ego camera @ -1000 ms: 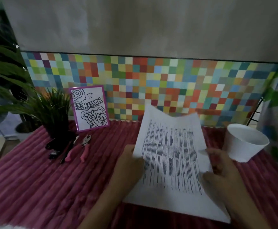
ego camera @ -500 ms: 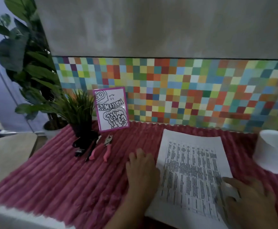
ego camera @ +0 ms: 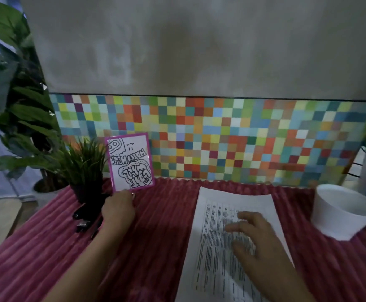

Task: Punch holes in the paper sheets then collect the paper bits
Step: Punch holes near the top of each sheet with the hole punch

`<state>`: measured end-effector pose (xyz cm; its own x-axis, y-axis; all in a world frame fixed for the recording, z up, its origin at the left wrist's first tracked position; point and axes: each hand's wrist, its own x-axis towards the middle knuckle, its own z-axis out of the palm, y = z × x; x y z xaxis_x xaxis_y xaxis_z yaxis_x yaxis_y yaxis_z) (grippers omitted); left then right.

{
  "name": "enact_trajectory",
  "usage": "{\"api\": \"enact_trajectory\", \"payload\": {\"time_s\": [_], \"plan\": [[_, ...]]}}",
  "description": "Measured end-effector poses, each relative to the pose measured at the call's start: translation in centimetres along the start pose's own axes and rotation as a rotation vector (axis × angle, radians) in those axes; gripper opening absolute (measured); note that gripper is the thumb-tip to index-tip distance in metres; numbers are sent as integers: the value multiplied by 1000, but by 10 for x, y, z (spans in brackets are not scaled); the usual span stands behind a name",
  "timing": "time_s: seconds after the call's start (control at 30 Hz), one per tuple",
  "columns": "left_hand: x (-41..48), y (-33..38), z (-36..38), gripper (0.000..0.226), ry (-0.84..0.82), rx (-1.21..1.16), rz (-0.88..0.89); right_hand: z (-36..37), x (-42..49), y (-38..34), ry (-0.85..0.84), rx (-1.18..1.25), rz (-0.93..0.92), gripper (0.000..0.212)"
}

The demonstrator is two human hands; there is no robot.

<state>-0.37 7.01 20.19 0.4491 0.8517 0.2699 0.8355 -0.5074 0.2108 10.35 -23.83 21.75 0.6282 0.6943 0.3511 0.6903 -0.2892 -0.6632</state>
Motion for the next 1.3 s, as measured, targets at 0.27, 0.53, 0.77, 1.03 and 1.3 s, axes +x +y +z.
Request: {"api": "enact_trajectory", "payload": {"time_s": [0.27, 0.53, 0.77, 1.03, 1.3], "plan": [[-56, 97, -92, 18, -3, -1153, 246, 2, 38, -46, -387, 1027, 673, 43], [-78, 169, -75, 25, -101, -1827, 147, 2, 78, -52, -50, 1781, 661, 62], [-44, 171, -15, 31, -263, -1610, 287, 0, 151, 2, 216, 1808, 537, 12], [-5, 150, 75, 34, -198, -552, 255, 29, 176, 91, 218, 1776, 703, 43], [-7, 156, 81, 24, 38, -656, 390, 40, 178, 109, 141, 1711, 649, 57]]}}
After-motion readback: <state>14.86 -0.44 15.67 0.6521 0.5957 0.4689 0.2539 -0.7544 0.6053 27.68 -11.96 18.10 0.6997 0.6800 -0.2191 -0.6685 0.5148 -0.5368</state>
